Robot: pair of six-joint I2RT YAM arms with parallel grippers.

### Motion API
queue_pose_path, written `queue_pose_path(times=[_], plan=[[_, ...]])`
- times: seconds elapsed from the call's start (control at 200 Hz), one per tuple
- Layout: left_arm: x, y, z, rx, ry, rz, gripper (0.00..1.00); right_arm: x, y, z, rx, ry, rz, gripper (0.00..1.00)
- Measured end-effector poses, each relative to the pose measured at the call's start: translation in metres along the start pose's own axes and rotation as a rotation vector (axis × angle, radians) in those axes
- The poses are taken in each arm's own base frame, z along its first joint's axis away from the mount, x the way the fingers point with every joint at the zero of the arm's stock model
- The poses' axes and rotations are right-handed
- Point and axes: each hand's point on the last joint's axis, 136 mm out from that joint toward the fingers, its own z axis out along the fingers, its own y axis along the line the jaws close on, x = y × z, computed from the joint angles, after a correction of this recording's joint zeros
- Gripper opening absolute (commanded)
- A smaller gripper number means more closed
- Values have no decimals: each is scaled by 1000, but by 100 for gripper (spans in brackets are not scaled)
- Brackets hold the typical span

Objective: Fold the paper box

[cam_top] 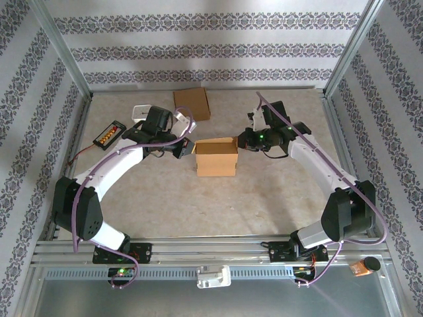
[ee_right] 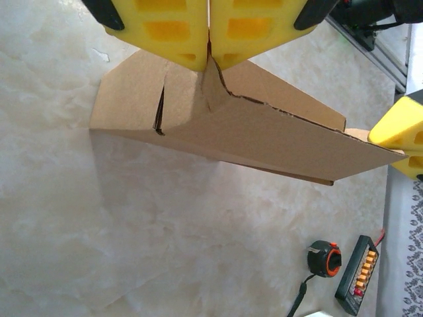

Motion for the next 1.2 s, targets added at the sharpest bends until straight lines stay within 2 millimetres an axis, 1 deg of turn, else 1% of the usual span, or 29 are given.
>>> queue_pose_path(times=[0.57, 0.854, 1.199], plan=[[2, 1, -2, -52, 6, 52, 3, 1, 7, -3, -38, 19, 57, 7], [2, -6, 1, -39, 7, 69, 3, 2, -5, -6, 40, 17, 1, 6], [2, -9, 2, -29, 7, 73, 3, 2, -12, -6, 76, 12, -59, 5]])
